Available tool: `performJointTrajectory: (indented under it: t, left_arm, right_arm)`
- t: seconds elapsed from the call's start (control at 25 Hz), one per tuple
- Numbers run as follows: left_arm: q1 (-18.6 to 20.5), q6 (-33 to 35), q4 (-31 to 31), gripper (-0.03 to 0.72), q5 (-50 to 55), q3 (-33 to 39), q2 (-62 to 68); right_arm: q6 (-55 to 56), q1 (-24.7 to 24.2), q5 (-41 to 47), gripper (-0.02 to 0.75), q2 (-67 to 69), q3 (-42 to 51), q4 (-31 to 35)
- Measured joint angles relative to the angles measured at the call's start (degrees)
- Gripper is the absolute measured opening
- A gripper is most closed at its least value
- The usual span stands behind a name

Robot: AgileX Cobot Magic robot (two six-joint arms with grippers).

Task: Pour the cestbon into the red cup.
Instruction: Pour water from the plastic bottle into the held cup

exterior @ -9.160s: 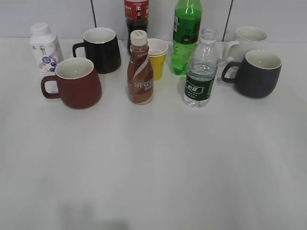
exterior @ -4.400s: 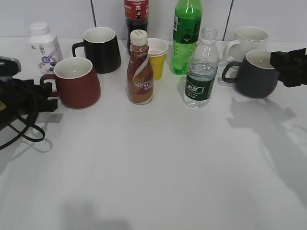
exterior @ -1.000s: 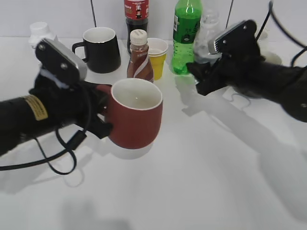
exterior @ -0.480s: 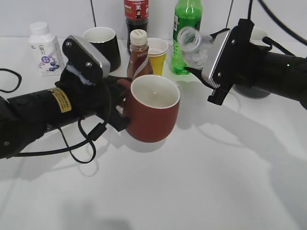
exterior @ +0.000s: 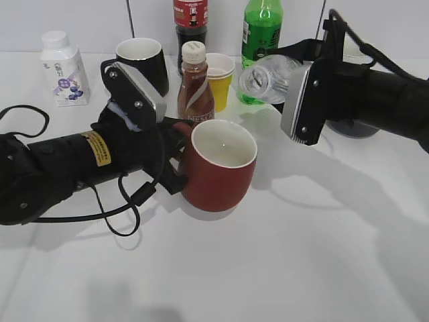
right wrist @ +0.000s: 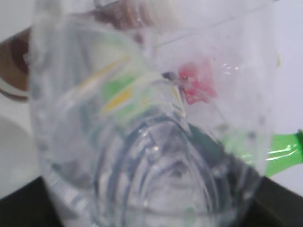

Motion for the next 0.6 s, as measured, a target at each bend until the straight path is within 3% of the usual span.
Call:
performJointTrajectory:
  t: [0.6]
  left_arm:
    - [-2.1, -2.0, 1.8, 0.064, -1.7, 0.0, 0.0]
  right_arm:
    - [-16.9, 0.0, 0.0, 0.473, 0.0, 0.0, -0.2]
